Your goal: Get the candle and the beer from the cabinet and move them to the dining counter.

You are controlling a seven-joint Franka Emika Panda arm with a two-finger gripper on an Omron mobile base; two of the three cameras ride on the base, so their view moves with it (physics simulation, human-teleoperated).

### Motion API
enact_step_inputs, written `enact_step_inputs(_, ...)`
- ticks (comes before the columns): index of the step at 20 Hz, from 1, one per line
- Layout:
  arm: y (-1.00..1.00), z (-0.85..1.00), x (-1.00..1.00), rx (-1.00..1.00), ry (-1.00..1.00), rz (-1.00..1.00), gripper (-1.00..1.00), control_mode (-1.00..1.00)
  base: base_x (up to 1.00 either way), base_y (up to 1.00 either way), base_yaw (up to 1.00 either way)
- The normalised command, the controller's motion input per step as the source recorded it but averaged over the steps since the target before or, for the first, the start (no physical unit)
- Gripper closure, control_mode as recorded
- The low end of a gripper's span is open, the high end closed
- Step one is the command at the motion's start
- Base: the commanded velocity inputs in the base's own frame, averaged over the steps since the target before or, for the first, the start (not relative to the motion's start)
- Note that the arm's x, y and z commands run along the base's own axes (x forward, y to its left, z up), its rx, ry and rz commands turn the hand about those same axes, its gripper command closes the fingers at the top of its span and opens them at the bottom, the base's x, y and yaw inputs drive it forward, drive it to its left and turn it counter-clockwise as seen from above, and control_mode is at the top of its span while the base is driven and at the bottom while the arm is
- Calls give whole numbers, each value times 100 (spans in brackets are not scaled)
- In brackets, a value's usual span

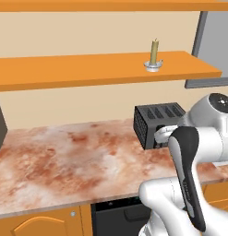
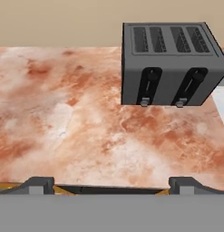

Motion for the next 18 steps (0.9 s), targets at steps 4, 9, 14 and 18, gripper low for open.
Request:
enact_step_inputs(4,22,20,5,-19,-9,-15,-100,-100,0,0,0)
enact_step_inputs(9,8,24,6,-9,-11,-3,-100,-100,0,0,0)
enact_step_inputs(14,7,30,1,-7,-28,-2,-100,-100,0,0,0)
enact_step_inputs(18,8,29,0,-2,-28,-10,-100,-100,0,0,0)
